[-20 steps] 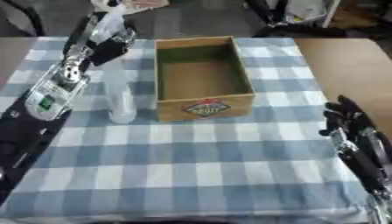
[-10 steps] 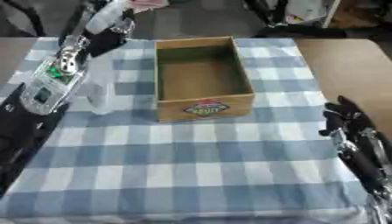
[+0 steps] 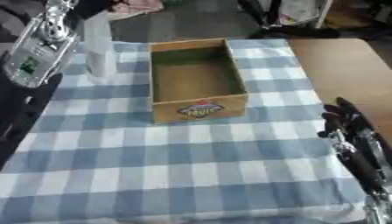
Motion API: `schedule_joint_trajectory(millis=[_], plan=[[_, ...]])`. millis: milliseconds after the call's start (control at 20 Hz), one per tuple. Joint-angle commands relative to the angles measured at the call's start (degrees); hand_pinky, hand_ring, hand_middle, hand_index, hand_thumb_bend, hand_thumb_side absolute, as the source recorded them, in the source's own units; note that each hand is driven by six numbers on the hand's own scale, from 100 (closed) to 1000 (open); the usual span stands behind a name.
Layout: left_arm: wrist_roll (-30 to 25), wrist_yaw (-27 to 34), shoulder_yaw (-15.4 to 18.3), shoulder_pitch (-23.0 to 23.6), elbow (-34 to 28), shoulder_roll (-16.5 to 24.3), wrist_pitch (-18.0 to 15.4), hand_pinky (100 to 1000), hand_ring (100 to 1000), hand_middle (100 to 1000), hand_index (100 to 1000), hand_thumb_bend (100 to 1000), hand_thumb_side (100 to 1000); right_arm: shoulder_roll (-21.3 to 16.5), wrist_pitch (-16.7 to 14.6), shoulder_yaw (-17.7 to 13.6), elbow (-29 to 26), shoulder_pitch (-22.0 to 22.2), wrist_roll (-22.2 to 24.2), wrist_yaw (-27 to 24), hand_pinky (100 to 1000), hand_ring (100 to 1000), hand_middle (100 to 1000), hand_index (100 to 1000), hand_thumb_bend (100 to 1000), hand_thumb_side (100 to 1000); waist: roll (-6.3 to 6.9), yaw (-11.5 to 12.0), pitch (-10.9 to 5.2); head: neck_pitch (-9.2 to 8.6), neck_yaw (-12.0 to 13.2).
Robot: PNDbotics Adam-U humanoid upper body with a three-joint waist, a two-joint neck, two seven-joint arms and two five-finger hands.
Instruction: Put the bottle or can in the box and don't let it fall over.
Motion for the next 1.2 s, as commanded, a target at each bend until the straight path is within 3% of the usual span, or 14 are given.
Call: schedule_joint_trajectory(millis=[50, 400, 650, 750, 850, 900, 950, 1000, 1050, 1100, 1150, 1200], plan=[[0.14, 1.53, 0.63, -3.63, -0.03, -1.27, -0.61, 586, 141, 100, 443, 100, 363, -0.50, -0.18, 0.29, -0.37, -0.50, 0.56, -0.55, 682, 880, 857, 1000, 162, 650, -0.11, -0.71, -1.05, 0.33, 0.52], [-1.77, 4.63, -1.43, -6.78, 3.92, -7.33, -3.15, 595, 150, 100, 448, 100, 380, 0.07, -0.33, 1.27, -0.26, -0.88, 1.58, -0.99, 681, 880, 857, 1000, 159, 653, -0.80, -4.19, -0.53, 0.27, 2.15], [-4.06, 6.40, -3.20, -5.96, 10.52, -11.63, -7.70, 608, 192, 100, 475, 100, 417, 0.49, -0.40, 1.63, -0.19, -1.18, 2.12, -1.19, 681, 879, 854, 1000, 160, 653, -1.14, -5.83, 0.03, -0.40, 2.78], [-4.87, 7.04, -3.60, -5.14, 14.25, -12.86, -10.37, 631, 269, 155, 551, 100, 524, 0.63, -0.42, 1.68, -0.18, -1.29, 2.25, -1.23, 681, 878, 854, 1000, 160, 654, -1.21, -6.18, 0.19, -0.62, 2.78], [-5.26, 6.57, -3.63, -4.33, 17.54, -13.33, -12.72, 668, 394, 307, 673, 100, 723, 0.70, -0.41, 1.60, -0.16, -1.27, 2.25, -1.24, 681, 878, 854, 1000, 160, 654, -1.20, -6.35, 0.29, -0.69, 2.69], [-5.26, 5.80, -3.50, -3.92, 18.92, -13.38, -13.72, 677, 422, 343, 695, 100, 769, 0.71, -0.39, 1.52, -0.13, -1.22, 2.21, -1.21, 681, 878, 854, 1000, 160, 654, -1.16, -6.39, 0.32, -0.69, 2.62], [-5.27, 4.63, -3.37, -3.51, 20.01, -13.25, -14.61, 703, 506, 460, 754, 171, 813, 0.72, -0.37, 1.45, -0.10, -1.18, 2.16, -1.17, 681, 877, 854, 1000, 160, 655, -1.10, -6.39, 0.35, -0.70, 2.47], [-5.35, 3.04, -3.21, -3.11, 20.77, -13.01, -15.34, 730, 578, 549, 800, 384, 841, 0.73, -0.36, 1.38, -0.08, -1.16, 2.12, -1.12, 681, 877, 853, 1000, 160, 654, -1.03, -6.37, 0.37, -0.70, 2.31], [-5.50, 1.10, -3.06, -2.68, 21.18, -12.59, -15.84, 739, 612, 594, 820, 455, 844, 0.72, -0.34, 1.29, -0.07, -1.14, 2.06, -1.08, 680, 877, 852, 1000, 160, 655, -0.92, -6.28, 0.39, -0.68, 2.07], [-5.60, -0.79, -2.83, -2.29, 21.26, -12.26, -16.19, 741, 617, 603, 824, 463, 843, 0.71, -0.33, 1.20, -0.07, -1.13, 1.98, -1.05, 680, 877, 851, 1000, 160, 655, -0.83, -6.17, 0.40, -0.67, 1.85], [-5.53, -2.44, -2.51, -1.95, 21.15, -11.92, -16.39, 764, 676, 683, 862, 546, 843, 0.66, -0.31, 1.14, -0.06, -1.12, 1.92, -1.00, 680, 877, 851, 1000, 161, 655, -0.74, -6.02, 0.40, -0.64, 1.64], [-5.35, -3.81, -2.20, -1.62, 20.88, -11.61, -16.47, 767, 683, 692, 866, 554, 844, 0.63, -0.29, 1.10, -0.05, -1.14, 1.89, -0.93, 680, 877, 851, 1000, 161, 654, -0.66, -5.91, 0.40, -0.63, 1.53]])
